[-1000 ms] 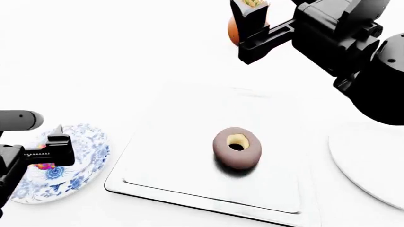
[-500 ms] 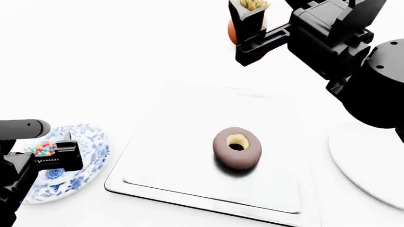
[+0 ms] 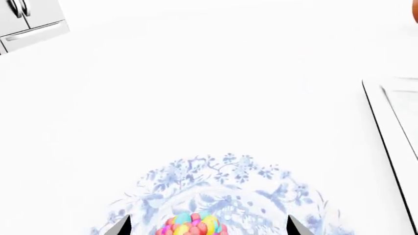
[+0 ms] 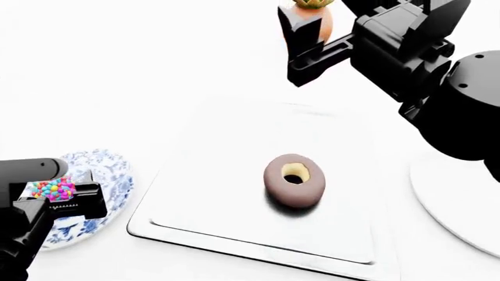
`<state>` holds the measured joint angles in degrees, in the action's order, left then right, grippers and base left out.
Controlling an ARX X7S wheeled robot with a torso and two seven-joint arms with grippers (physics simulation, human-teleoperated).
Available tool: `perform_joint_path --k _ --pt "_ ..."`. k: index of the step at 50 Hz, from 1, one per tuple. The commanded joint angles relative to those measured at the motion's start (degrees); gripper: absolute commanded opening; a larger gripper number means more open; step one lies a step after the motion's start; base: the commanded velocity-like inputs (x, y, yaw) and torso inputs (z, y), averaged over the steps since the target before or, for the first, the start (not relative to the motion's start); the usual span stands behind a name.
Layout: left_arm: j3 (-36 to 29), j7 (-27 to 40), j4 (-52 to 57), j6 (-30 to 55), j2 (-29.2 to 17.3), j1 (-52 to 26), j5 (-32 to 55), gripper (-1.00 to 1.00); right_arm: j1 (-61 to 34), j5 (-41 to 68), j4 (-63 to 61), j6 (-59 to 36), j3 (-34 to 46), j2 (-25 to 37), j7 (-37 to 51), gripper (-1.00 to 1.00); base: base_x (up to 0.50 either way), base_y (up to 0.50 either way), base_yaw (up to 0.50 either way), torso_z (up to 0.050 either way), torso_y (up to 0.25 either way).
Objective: Move the dessert items from the plate to the tray.
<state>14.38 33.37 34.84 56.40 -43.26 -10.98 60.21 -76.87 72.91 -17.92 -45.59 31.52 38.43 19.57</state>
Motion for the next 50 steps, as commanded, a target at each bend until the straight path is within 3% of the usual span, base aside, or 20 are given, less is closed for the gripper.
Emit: perform_joint_path --k 1,50 --pt "0.5 -0.31 0.06 -1.16 0.36 0.99 -0.5 1.0 0.01 0.16 -0.04 -0.11 0.21 -0.03 -0.1 1.0 0.0 0.0 0.0 0.0 0.0" --pt "2.62 -1.61 -0.64 -5.64 2.16 5.76 -2.53 1.0 0.23 1.47 -1.17 -0.61 1.04 -0.22 -0.39 1.0 0.0 0.0 0.0 0.0 -0.014"
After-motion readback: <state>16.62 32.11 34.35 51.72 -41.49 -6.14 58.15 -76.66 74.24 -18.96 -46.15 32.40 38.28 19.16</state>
